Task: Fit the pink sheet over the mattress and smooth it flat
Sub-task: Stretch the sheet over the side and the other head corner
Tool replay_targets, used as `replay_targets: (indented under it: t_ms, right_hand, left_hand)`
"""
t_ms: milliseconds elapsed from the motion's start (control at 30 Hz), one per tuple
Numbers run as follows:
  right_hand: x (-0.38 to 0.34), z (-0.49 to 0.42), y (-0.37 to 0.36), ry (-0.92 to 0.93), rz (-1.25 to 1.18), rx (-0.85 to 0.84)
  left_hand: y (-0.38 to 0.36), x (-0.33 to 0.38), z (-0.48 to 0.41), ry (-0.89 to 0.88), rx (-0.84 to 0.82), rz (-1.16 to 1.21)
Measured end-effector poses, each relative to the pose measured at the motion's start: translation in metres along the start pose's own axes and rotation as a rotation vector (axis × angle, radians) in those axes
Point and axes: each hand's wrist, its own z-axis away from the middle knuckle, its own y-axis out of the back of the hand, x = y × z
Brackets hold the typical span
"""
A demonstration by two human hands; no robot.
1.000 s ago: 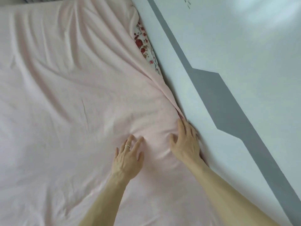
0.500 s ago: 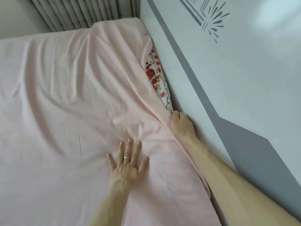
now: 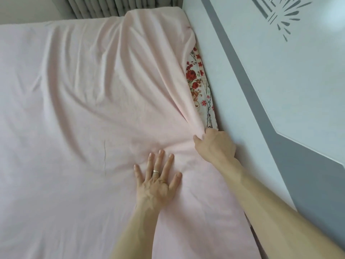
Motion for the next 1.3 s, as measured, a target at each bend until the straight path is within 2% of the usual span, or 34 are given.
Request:
replay_targets:
  t_ms: [100, 167, 300, 367, 433, 533, 600, 733, 867, 1000, 1133, 1200, 1267, 1300]
  right_hand:
    - [0.009, -0.004, 0.025, 0.138, 0.203, 0.222]
    - [0.013, -0.015, 0.037, 0.153, 0.247, 0.302]
    - [0.011, -0.038, 0.059, 0.118, 0.384, 0.375]
    - [0.011, -0.037, 0.055, 0.169, 0.407, 0.274]
    - [0.015, -0.031, 0.048, 0.162, 0.303, 0.232]
    - [0.024, -0.013, 0.024, 0.295, 0.142, 0.1]
    - [0.03, 0.001, -0.001, 0.331, -0.011, 0.107]
    - [0.028, 0.001, -0.027, 0.028, -0.239, 0.23]
    - [0.015, -0.015, -0.014, -0.031, -0.324, 0.198]
    - [0.0, -0.048, 0.006, -0.296, -0.634, -0.146]
    - [0.001, -0.054, 0.023, -0.334, -0.8, -0.308]
    - [-0.003, -0.054, 0.033, -0.418, -1.056, -0.25]
    - [-0.01, -0.056, 0.038, -0.515, -1.237, -0.029]
    - [-0.014, -0.056, 0.039, -0.519, -1.201, 0.09]
  left_hand:
    - [-0.002, -0.001, 0.001, -0.02, 0.018, 0.027]
    - [-0.001, -0.004, 0.004, -0.068, 0.118, -0.007]
    - [0.027, -0.006, -0.012, -0.206, 0.369, -0.018]
    - [0.046, 0.005, -0.027, -0.232, 0.396, -0.027]
    - [0.059, 0.02, -0.042, -0.244, 0.374, -0.001]
    - [0.052, 0.031, -0.06, -0.184, 0.151, -0.012]
    - [0.038, 0.032, -0.062, -0.127, 0.088, -0.03]
    - [0.026, 0.032, -0.065, -0.106, 0.113, -0.021]
    - [0.027, 0.033, -0.068, -0.089, 0.079, -0.049]
    - [0.033, 0.035, -0.065, -0.084, 0.036, -0.061]
    - [0.057, 0.035, -0.064, -0.122, -0.043, -0.103]
    - [0.073, 0.035, -0.067, -0.163, 0.006, -0.106]
    - [0.088, 0.039, -0.071, -0.219, 0.205, -0.022]
    - [0.095, 0.041, -0.074, -0.235, 0.323, 0.021]
